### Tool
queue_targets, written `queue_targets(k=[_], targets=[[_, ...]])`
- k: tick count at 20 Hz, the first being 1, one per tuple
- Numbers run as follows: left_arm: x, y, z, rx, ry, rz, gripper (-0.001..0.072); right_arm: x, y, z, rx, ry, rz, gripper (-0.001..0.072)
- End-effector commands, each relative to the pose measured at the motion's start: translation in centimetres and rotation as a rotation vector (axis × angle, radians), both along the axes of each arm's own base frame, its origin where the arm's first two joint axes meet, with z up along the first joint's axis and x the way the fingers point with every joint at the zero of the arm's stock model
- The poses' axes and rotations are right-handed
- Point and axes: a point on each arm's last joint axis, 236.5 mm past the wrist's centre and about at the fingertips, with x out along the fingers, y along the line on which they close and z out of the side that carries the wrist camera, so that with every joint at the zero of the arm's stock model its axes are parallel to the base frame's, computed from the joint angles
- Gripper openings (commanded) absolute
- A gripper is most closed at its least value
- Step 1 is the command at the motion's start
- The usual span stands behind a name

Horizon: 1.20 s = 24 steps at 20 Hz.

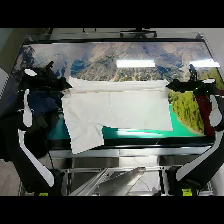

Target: Fold the shirts.

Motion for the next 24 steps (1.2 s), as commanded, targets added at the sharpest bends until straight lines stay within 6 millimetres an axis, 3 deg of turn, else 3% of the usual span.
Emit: queue_targets(k=[1,2,3,7,10,12,14,16,18,24], targets=[[0.0,-0.2,-0.2,0.004,-0.001,-0.004,0.0022,-0.1,0.3,0.0,0.002,0.003,0.009,0.0209],[-0.3,-0.4,-0.1,-0.003,0.006,-0.013,0.0097,-0.1,0.3,0.1,0.002,0.002,0.009,0.0293],[-0.5,-0.7,0.1,-0.012,0.011,-0.023,0.0279,-0.1,0.3,0.2,0.002,0.001,0.009,0.0297],[-1.5,-1.0,2.9,-0.026,0.022,-0.098,0.0288,-0.5,0.0,2.3,0.042,0.018,-0.022,0.0296],[-2.0,1.1,5.6,-0.039,0.064,-0.039,0.0288,-2.1,-0.4,5.8,0.081,0.019,0.003,0.0296],[-3.6,3.1,6.5,-0.044,0.09,0.014,0.0285,-4.3,-0.3,8.0,0.118,0.035,0.06,0.0296],[-6.5,4.5,6.9,-0.068,0.153,0.046,0.0284,-7.0,0.0,9.0,0.18,0.097,0.105,0.0296],[-10.4,4.5,6.5,-0.1,0.236,0.06,0.0282,-9.9,0.2,8.4,0.216,0.193,0.125,0.0296],[-14.3,4.0,5.8,-0.119,0.282,0.084,0.0205,-12.3,0.6,7.3,0.215,0.263,0.129,0.0295],[-26.5,1.0,2.7,-0.114,0.435,0.184,0.0206,-17.8,2.2,4.6,0.194,0.385,0.124,0.0297]])
